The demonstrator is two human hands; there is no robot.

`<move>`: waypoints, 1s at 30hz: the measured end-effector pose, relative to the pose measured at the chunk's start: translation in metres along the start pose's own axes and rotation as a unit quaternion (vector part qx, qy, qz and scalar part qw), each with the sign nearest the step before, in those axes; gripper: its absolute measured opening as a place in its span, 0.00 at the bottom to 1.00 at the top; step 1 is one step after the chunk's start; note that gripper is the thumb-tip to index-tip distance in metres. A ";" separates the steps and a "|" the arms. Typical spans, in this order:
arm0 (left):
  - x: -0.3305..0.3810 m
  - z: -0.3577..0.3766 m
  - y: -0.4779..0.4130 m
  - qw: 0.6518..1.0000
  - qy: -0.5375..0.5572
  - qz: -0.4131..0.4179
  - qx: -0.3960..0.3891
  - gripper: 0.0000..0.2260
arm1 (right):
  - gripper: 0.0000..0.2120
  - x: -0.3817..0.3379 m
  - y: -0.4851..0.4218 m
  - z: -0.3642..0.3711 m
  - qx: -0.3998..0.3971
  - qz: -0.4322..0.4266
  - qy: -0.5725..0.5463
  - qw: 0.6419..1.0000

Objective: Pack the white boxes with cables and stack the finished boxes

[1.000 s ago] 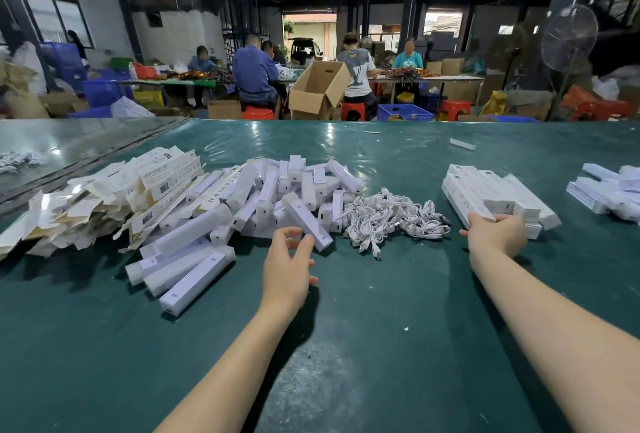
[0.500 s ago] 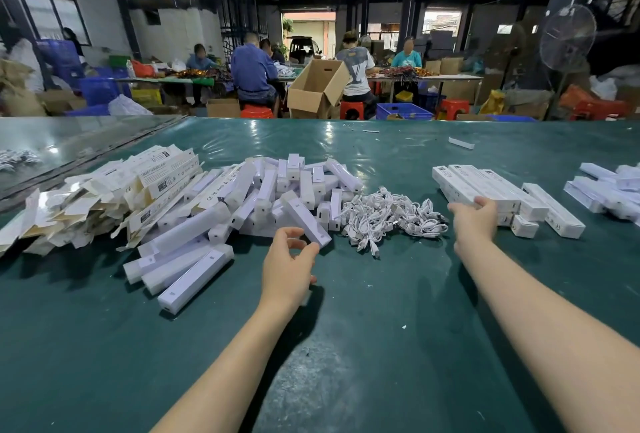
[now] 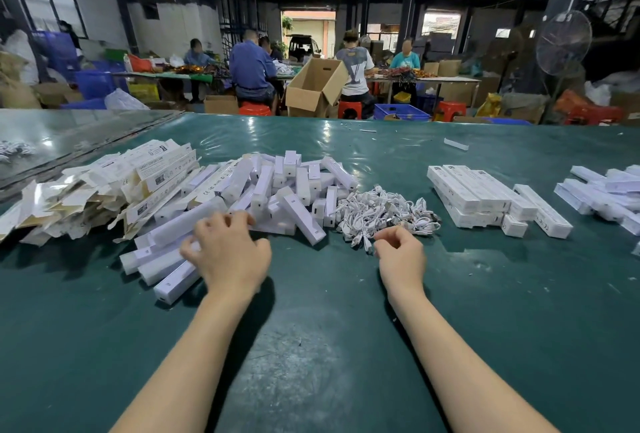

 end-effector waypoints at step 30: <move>-0.054 0.016 -0.085 0.983 -0.039 -0.031 -0.174 0.20 | 0.11 -0.008 0.005 0.023 -0.082 -0.049 0.109 0.989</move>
Point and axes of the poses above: each hand's wrist, its own y-axis away from the middle knuckle, its own z-axis out of the palm, x = y × z, the point moved 10 cm from there along -y, towards the middle knuckle, and after that the axes turned 2 degrees about x, right-handed, at the moved point
